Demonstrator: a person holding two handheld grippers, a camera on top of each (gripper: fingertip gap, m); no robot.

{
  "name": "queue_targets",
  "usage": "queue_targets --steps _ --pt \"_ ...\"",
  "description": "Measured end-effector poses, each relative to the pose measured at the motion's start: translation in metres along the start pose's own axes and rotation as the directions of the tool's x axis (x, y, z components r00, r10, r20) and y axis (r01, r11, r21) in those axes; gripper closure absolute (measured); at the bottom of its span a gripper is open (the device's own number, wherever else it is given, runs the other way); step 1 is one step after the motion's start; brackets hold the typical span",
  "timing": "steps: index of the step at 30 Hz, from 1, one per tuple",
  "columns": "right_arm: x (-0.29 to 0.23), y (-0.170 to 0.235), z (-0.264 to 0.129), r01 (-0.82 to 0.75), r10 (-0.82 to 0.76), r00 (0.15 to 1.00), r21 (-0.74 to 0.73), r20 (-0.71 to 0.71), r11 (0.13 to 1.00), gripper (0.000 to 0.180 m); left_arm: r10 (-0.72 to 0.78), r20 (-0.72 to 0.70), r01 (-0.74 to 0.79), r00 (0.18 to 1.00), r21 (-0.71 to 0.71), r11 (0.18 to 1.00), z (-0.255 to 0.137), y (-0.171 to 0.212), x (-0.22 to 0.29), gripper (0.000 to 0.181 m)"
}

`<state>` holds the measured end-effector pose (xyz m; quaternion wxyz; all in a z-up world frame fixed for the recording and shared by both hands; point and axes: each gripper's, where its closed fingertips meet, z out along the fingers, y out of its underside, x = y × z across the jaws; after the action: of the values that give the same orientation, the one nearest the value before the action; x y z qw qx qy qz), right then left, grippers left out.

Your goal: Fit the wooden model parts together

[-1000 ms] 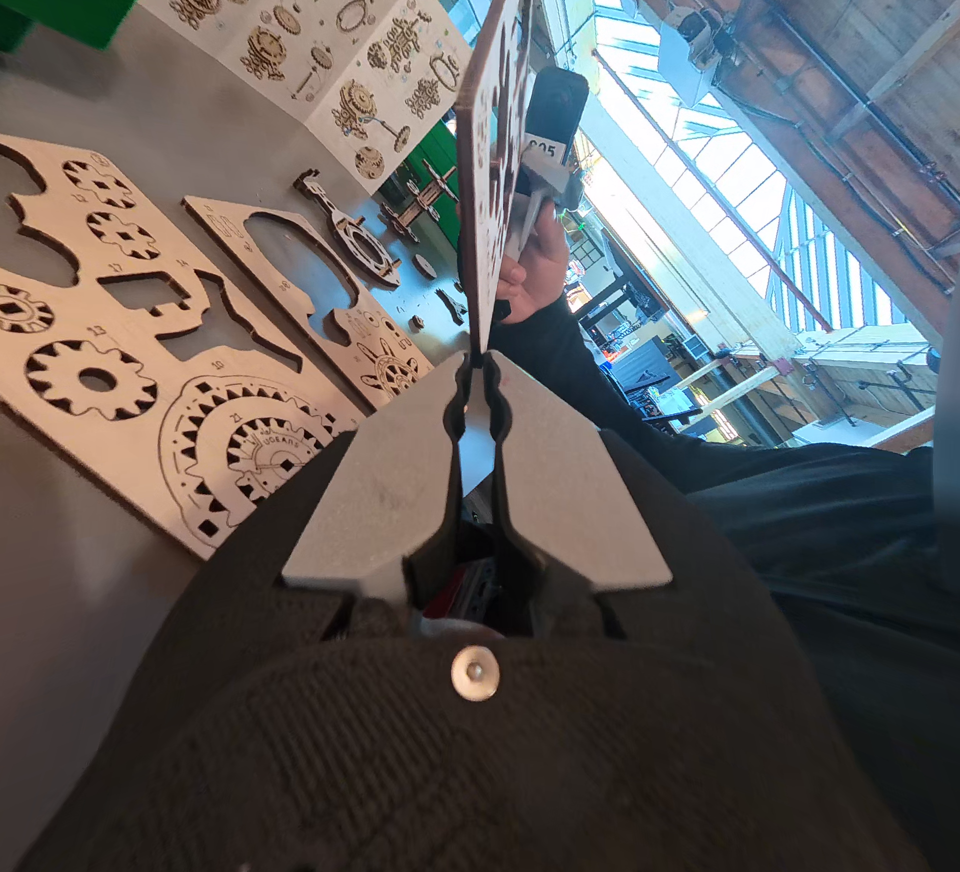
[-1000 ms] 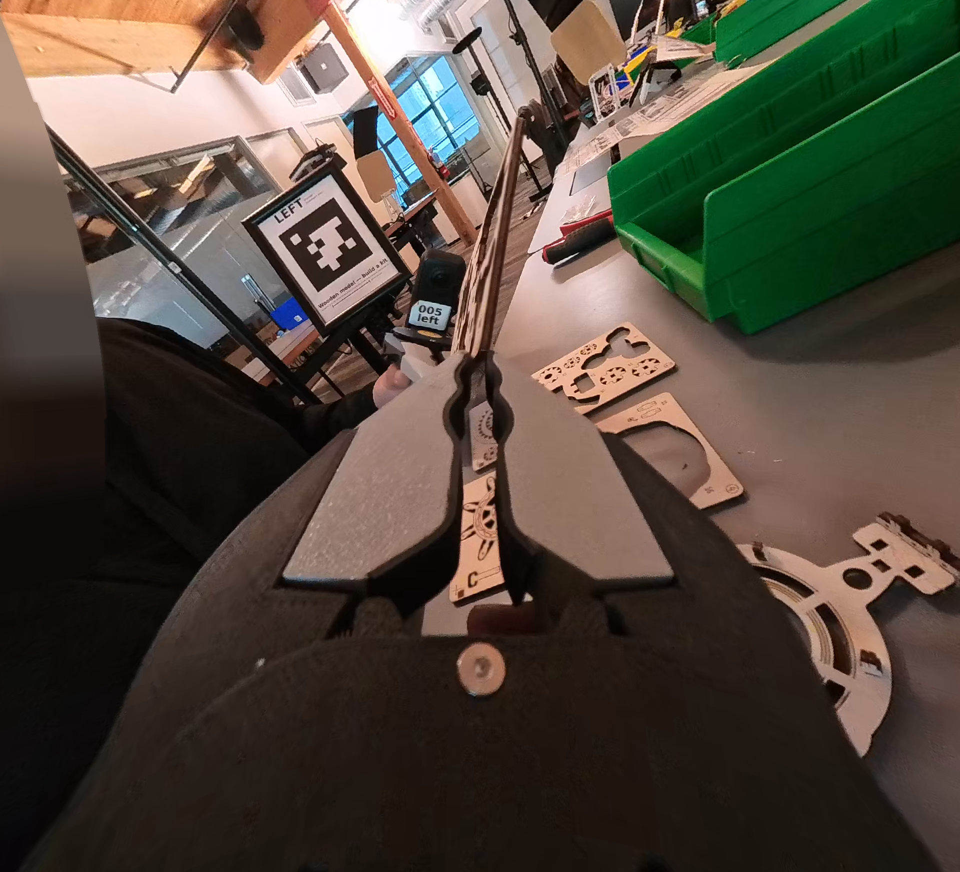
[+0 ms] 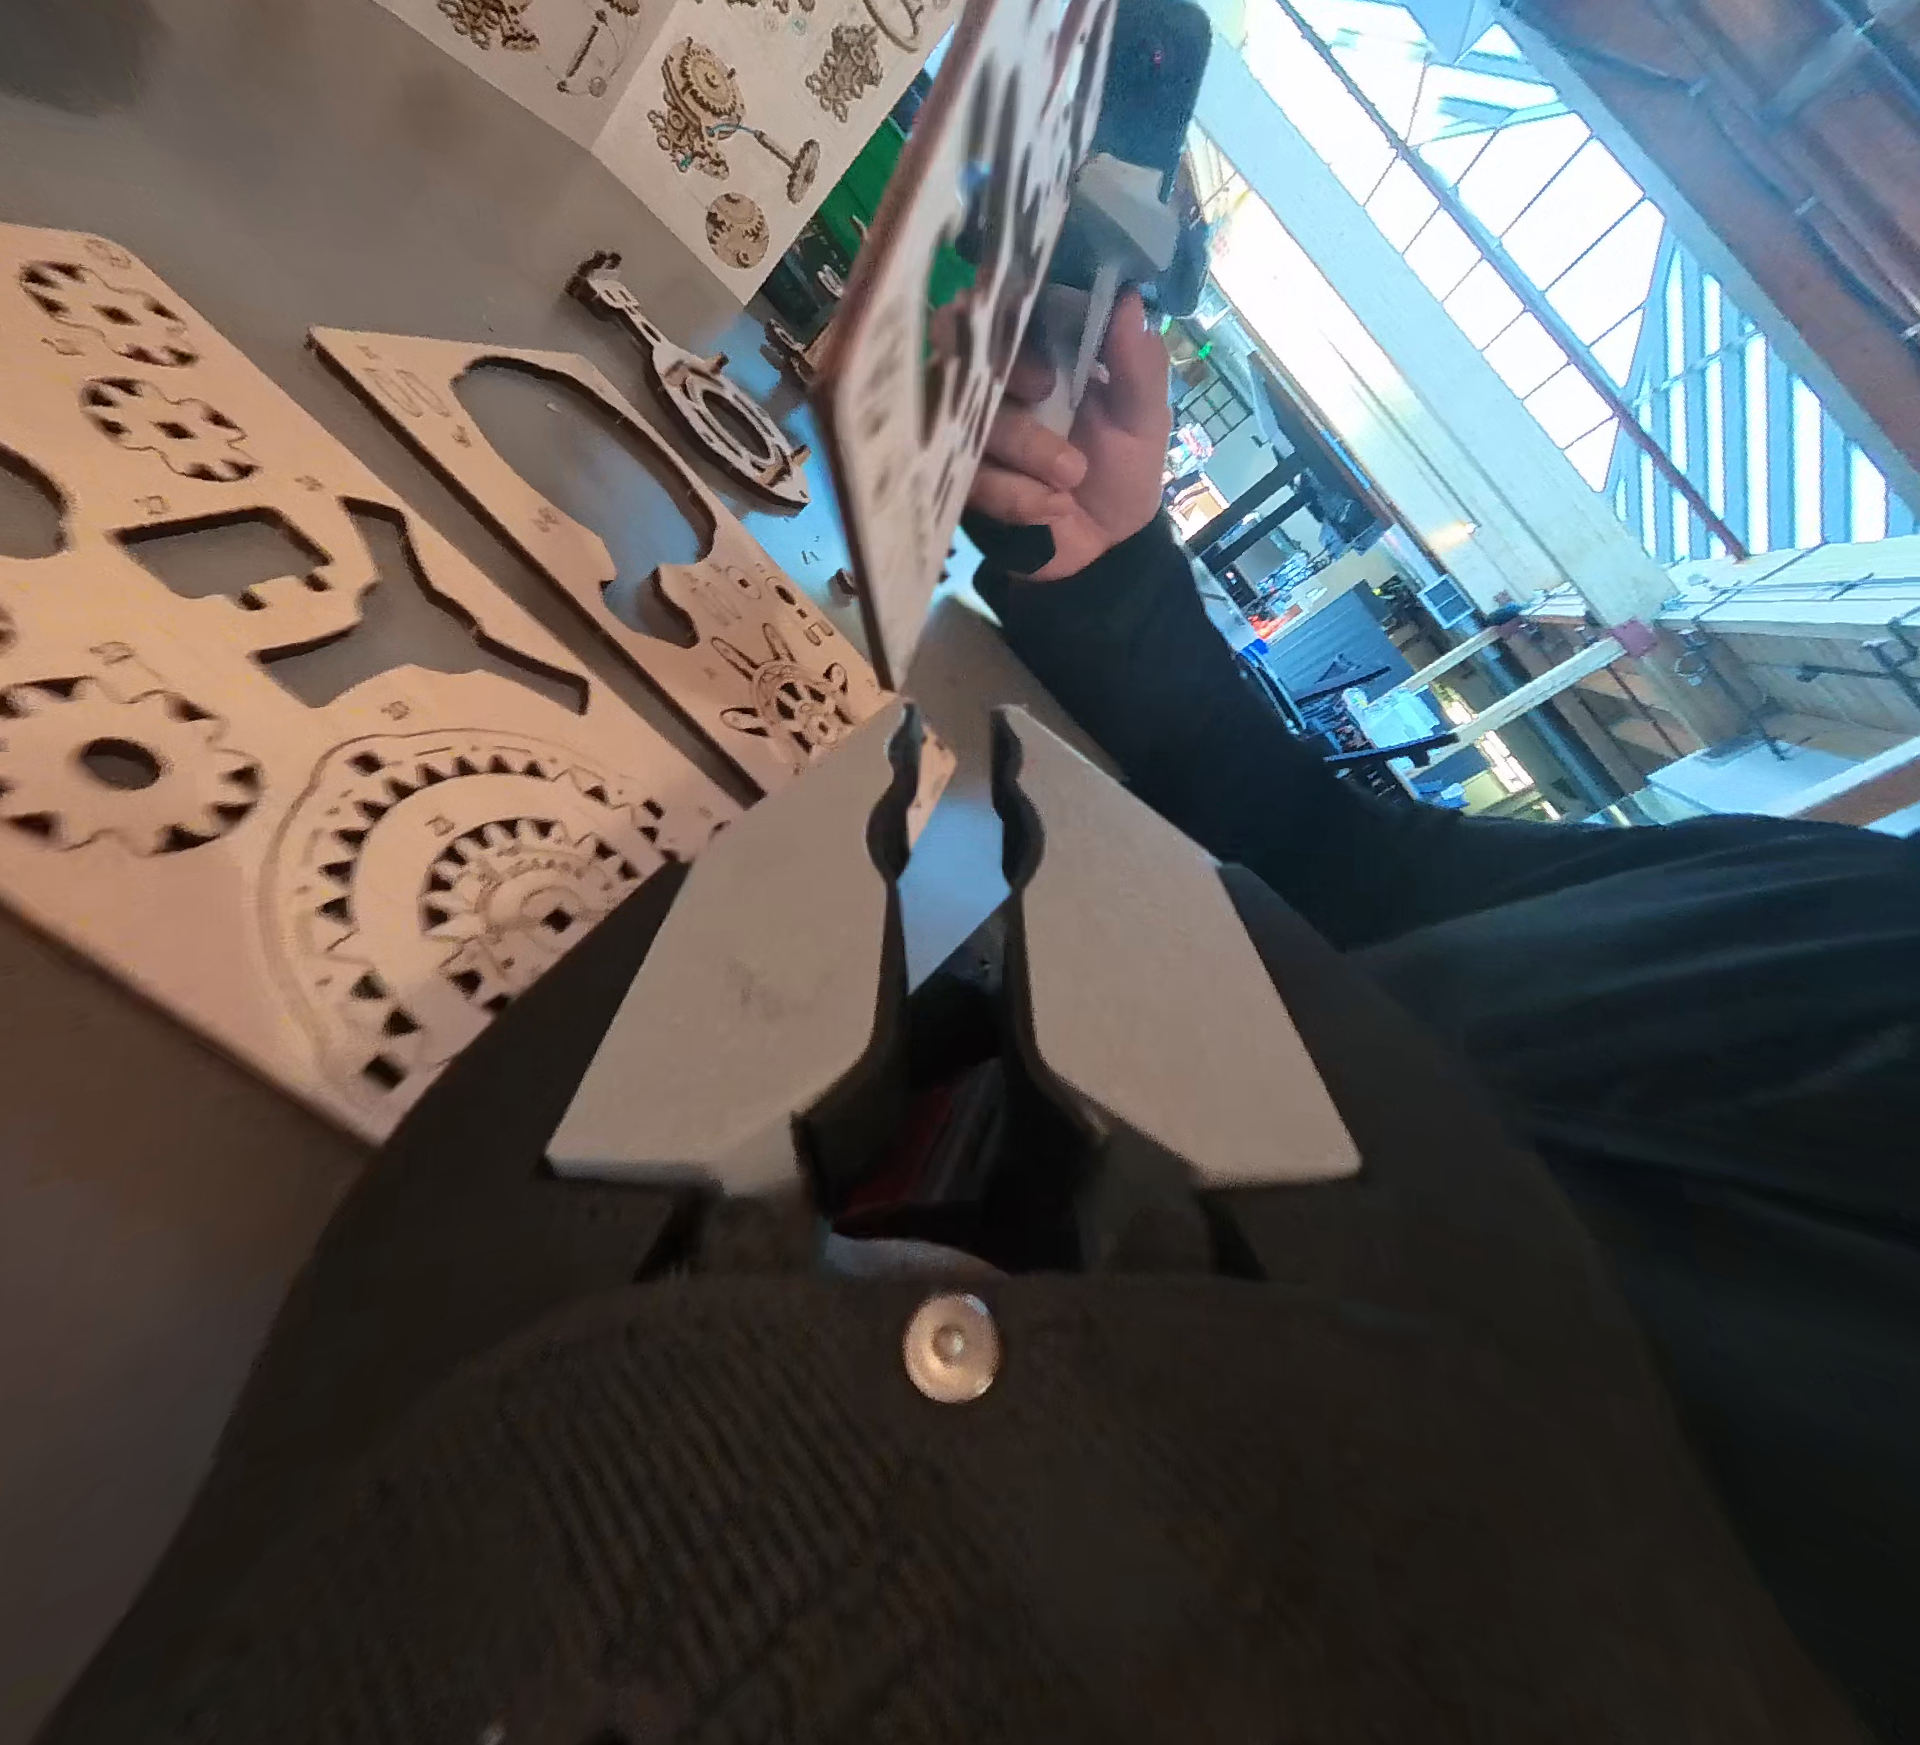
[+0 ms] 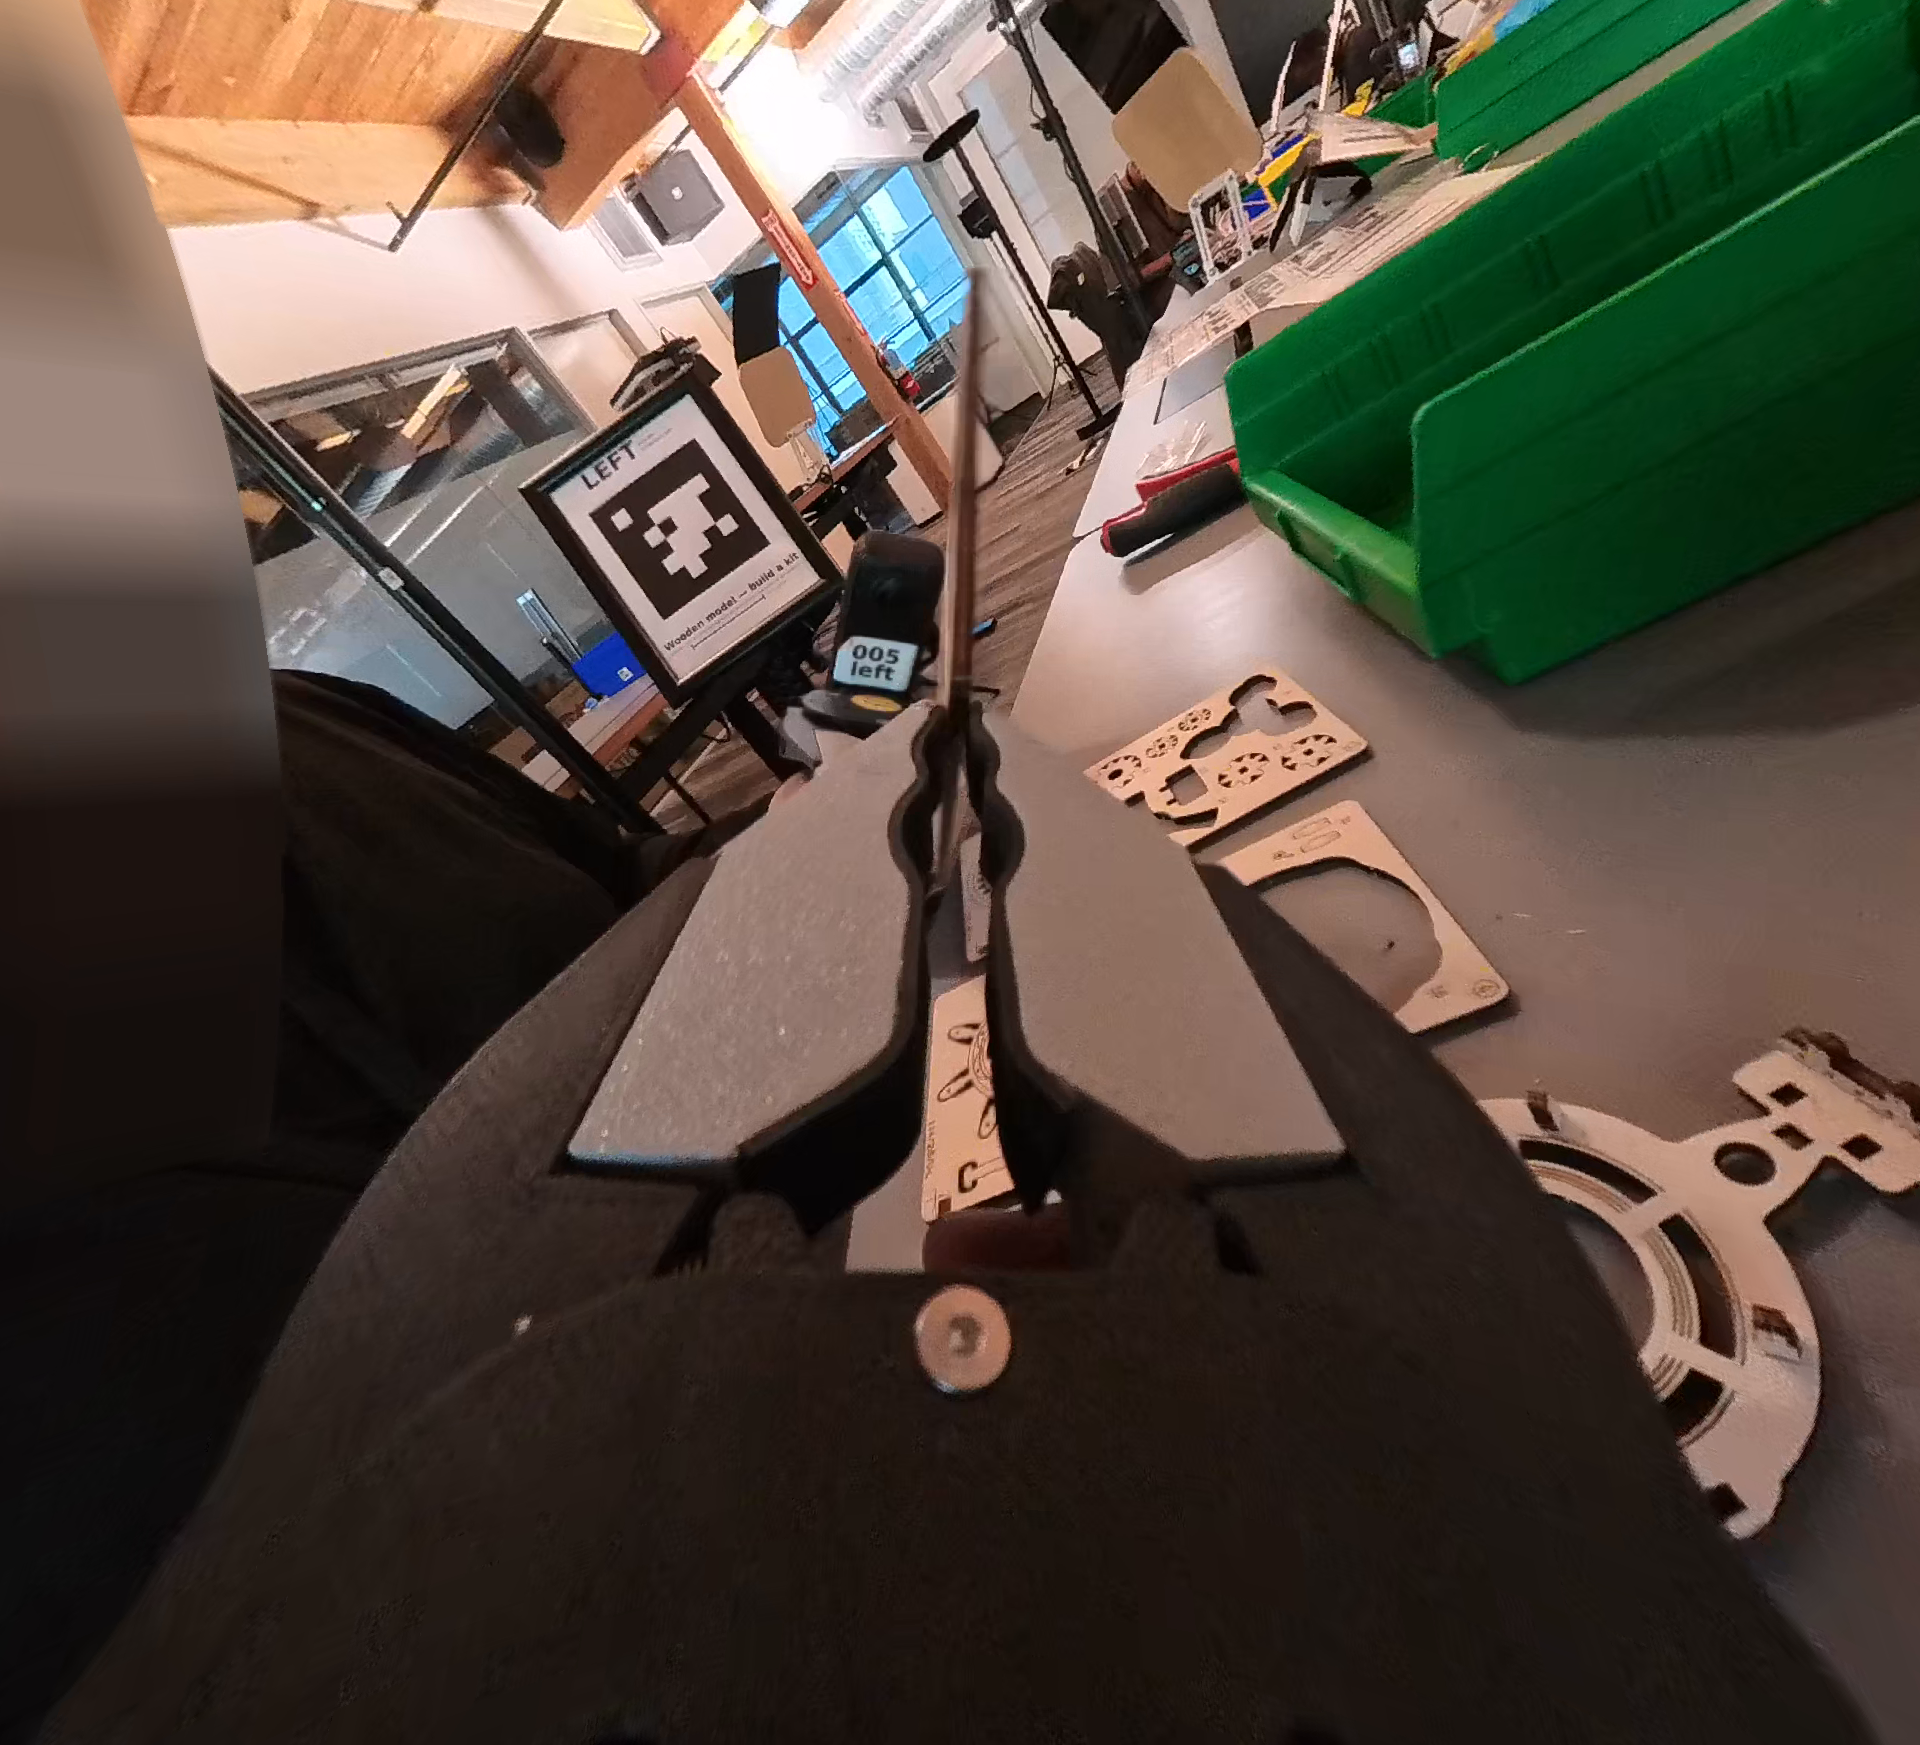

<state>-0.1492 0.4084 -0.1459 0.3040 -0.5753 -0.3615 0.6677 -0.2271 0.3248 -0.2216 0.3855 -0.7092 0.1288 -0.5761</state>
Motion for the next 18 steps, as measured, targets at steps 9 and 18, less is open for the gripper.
queue_targets --steps 9,18 --pt "-0.004 0.003 -0.001 0.002 -0.001 1.000 -0.036 0.004 0.999 0.180 0.202 0.169 -0.206 0.965 0.004 0.979 -0.063 -0.065 -0.010 0.135" --pt "0.002 0.009 0.003 -0.009 0.008 1.000 -0.050 -0.015 0.999 0.180 0.193 -0.103 -0.214 0.976 -0.254 0.943 0.017 -0.050 0.009 0.129"
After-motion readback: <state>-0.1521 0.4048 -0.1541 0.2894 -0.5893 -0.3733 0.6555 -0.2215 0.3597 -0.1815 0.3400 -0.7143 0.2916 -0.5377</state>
